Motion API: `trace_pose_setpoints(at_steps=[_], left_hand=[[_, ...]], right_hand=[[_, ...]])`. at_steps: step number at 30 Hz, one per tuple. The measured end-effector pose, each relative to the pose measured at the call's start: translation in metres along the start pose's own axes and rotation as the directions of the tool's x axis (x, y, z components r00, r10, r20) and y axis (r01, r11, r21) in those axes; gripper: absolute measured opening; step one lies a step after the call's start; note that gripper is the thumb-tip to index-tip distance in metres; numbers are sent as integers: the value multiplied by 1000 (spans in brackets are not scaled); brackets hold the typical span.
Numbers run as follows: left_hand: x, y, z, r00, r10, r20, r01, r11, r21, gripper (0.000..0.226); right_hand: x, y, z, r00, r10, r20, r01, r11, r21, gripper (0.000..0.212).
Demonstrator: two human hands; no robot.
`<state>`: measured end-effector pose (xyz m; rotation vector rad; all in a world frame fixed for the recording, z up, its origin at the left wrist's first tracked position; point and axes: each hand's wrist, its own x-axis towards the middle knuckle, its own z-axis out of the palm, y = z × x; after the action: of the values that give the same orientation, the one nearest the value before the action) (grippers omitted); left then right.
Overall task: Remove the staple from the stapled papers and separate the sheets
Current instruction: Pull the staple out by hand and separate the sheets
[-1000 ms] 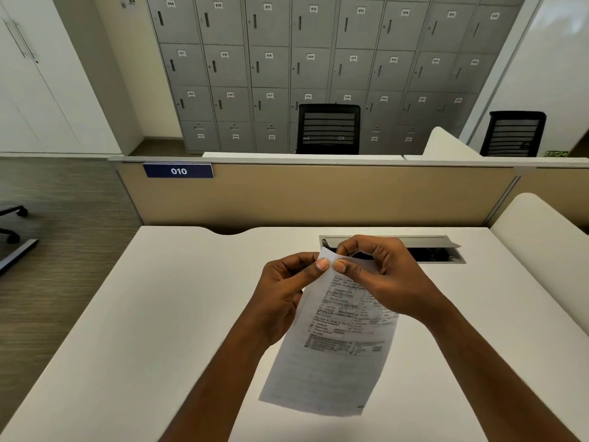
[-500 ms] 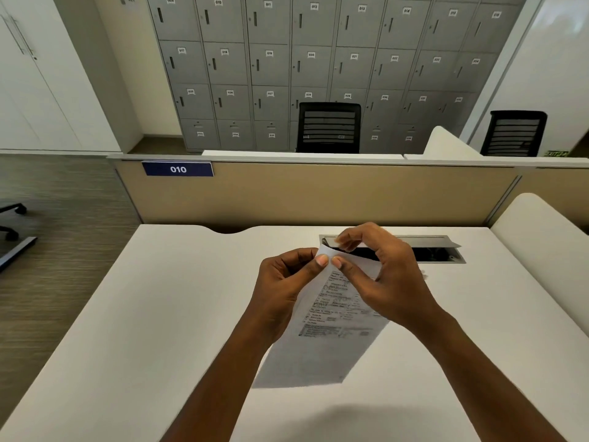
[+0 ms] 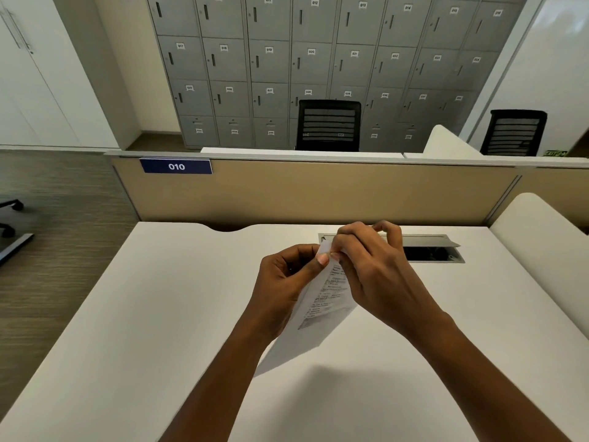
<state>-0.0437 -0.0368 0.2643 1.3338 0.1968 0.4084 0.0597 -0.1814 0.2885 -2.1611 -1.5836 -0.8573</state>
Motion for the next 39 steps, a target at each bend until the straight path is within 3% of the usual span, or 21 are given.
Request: trace_pose_setpoints(at_steps=[8, 13, 18, 23, 31, 39], left_hand=[[1, -2, 2, 997, 76, -14, -75, 995, 64, 20], [5, 1, -1, 1000, -8, 24, 8, 1000, 0, 20], [7, 0, -2, 999, 46, -11, -44, 994, 95, 22], [11, -6, -5, 981, 176, -78, -142, 935, 325, 24], [13, -8, -4, 953, 293, -73, -226, 852, 472, 13], [13, -7, -2, 961, 275, -42, -212, 823, 527, 9]], right_hand=[[-1, 6, 6, 992, -63, 112, 82, 982, -172, 47], [-4, 7, 13, 996, -55, 68, 63, 991, -122, 54], [-4, 5, 10, 999, -40, 37, 46, 982, -183, 42], [-2, 1, 4, 998, -61, 5, 60, 960, -273, 24], [2, 5, 2, 990, -130, 50, 139, 943, -303, 24], [-2, 8, 6, 983, -180, 24, 179, 942, -283, 25]])
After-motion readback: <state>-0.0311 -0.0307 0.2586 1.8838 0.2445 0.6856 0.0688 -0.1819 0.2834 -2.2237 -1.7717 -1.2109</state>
